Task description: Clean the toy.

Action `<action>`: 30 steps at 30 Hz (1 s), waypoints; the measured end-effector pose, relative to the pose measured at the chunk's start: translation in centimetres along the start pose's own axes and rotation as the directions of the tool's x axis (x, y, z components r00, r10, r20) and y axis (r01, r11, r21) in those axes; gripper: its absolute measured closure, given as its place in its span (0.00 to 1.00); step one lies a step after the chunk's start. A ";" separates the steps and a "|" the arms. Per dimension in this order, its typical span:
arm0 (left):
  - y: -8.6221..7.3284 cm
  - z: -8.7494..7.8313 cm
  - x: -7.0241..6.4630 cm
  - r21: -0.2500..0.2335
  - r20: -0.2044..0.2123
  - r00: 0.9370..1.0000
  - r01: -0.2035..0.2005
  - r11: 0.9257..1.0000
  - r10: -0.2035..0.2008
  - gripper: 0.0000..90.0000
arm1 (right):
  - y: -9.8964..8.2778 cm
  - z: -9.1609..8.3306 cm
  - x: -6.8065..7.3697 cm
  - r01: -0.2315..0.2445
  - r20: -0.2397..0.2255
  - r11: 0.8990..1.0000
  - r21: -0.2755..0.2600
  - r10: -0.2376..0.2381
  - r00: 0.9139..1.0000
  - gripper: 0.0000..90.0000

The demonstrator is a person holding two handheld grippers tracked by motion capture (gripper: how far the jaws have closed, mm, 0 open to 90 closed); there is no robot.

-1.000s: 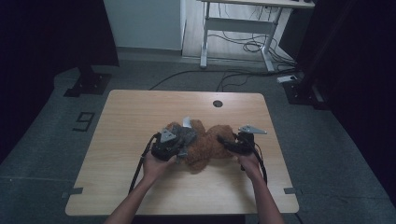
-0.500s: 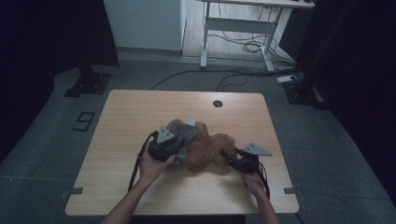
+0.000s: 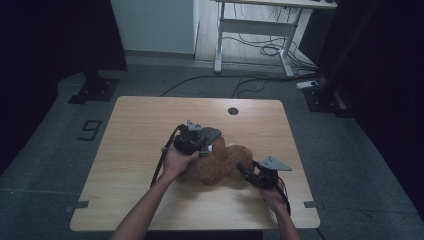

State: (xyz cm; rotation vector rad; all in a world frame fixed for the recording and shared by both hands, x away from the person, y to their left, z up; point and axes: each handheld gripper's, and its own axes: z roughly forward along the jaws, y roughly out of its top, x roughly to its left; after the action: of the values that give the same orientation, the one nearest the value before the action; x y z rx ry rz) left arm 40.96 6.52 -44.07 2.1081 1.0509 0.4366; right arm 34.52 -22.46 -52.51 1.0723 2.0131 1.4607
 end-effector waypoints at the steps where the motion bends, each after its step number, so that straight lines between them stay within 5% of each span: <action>1: -0.3 0.0 -0.2 0.001 -0.010 1.000 -0.013 1.000 0.013 0.84 | 0.0 0.0 0.0 0.000 0.001 1.000 -0.002 0.000 1.000 0.57; 4: -1.5 0.3 -0.7 -0.014 -0.041 0.999 -0.035 0.999 0.035 0.85 | 0.0 0.0 0.1 -0.006 0.002 1.000 -0.005 0.006 1.000 0.54; 12: -3.6 0.0 -0.5 -0.081 -0.027 0.999 -0.020 0.997 0.018 0.85 | 0.4 -0.3 -0.4 -0.044 0.003 0.999 -0.008 0.044 0.999 0.31; 15: -4.0 -0.2 -0.6 -0.097 -0.031 0.999 -0.025 0.995 0.022 0.85 | 0.8 0.2 -0.9 -0.086 0.006 0.996 0.036 0.086 0.996 0.16; 18: -4.1 -0.2 -0.7 -0.103 -0.035 0.999 -0.033 0.994 0.029 0.85 | 0.8 0.8 -1.5 -0.117 -0.028 0.991 0.063 0.119 0.992 0.12; 22: -4.1 -0.4 -0.6 -0.098 -0.030 0.999 -0.032 0.995 0.030 0.85 | 0.7 1.6 -1.7 -0.119 -0.079 0.990 0.081 0.125 0.989 0.32; 26: -4.4 -1.1 0.1 -0.100 -0.003 1.000 -0.023 0.995 0.023 0.85 | 0.5 1.2 -1.2 -0.105 -0.057 0.990 0.097 0.111 0.992 0.48; 30: -4.8 -2.3 1.1 -0.077 -0.014 1.000 -0.025 0.997 0.024 0.85 | -0.3 0.6 -0.3 -0.072 -0.032 0.994 0.081 0.075 0.997 0.53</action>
State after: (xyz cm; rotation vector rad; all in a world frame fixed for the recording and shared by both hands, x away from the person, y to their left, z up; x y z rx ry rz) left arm 37.71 10.38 -46.09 2.0541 1.0015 0.4957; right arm 35.04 -22.43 -53.02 1.1731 2.0923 1.4555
